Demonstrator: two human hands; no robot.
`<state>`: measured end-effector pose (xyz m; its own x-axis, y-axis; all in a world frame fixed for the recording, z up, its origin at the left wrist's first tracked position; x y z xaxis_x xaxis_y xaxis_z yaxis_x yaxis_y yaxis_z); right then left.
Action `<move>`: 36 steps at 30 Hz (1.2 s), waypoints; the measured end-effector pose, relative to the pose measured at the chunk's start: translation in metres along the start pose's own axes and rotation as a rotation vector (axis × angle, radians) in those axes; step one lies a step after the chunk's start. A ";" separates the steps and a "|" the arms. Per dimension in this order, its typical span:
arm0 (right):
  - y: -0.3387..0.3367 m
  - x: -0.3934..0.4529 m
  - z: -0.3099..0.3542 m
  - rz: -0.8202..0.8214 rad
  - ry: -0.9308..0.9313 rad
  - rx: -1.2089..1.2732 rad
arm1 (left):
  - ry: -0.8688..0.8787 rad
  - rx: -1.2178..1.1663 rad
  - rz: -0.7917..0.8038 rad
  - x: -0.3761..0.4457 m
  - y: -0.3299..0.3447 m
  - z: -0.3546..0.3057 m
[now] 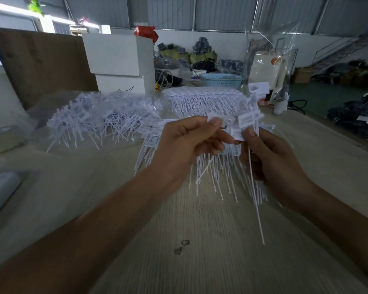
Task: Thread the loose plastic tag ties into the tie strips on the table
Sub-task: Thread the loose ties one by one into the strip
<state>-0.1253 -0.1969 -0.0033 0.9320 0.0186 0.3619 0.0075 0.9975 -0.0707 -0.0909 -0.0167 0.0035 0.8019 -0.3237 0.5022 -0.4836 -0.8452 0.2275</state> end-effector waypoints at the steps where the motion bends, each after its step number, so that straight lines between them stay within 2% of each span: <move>1: 0.001 -0.001 0.001 0.004 -0.013 0.000 | -0.023 -0.051 0.006 -0.001 0.002 0.000; 4: 0.004 -0.003 0.004 0.033 -0.040 0.026 | -0.060 -0.078 -0.042 -0.001 0.005 0.001; 8: 0.009 -0.004 0.001 0.056 -0.042 0.044 | -0.028 0.065 -0.105 -0.004 0.007 0.008; 14: 0.014 -0.003 -0.006 0.088 -0.070 -0.010 | -0.019 0.147 -0.202 -0.007 0.009 0.019; 18: 0.014 -0.002 -0.006 0.099 -0.088 -0.048 | -0.053 0.064 -0.227 -0.004 0.007 0.017; 25: 0.015 -0.003 -0.010 0.122 -0.014 -0.065 | -0.056 -0.113 -0.270 -0.001 0.003 0.010; 30: 0.017 -0.006 -0.006 0.166 -0.013 -0.067 | -0.042 -0.162 -0.255 -0.001 0.006 0.011; 36: 0.018 -0.004 -0.010 0.127 0.074 -0.053 | -0.039 -0.153 -0.233 -0.002 0.009 0.014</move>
<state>-0.1250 -0.1802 -0.0149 0.9507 0.1376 0.2779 -0.0951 0.9824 -0.1610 -0.0915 -0.0295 -0.0073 0.9090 -0.1470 0.3901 -0.3299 -0.8257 0.4577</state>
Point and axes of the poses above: each hand's wrist, its own x-axis towards the middle knuckle, its own y-axis out of the palm, z = x × y, the point moved 1 cm from there along x, towards the middle knuckle, and after that the axes turned 1 degree about -x, right-handed, at the moved point
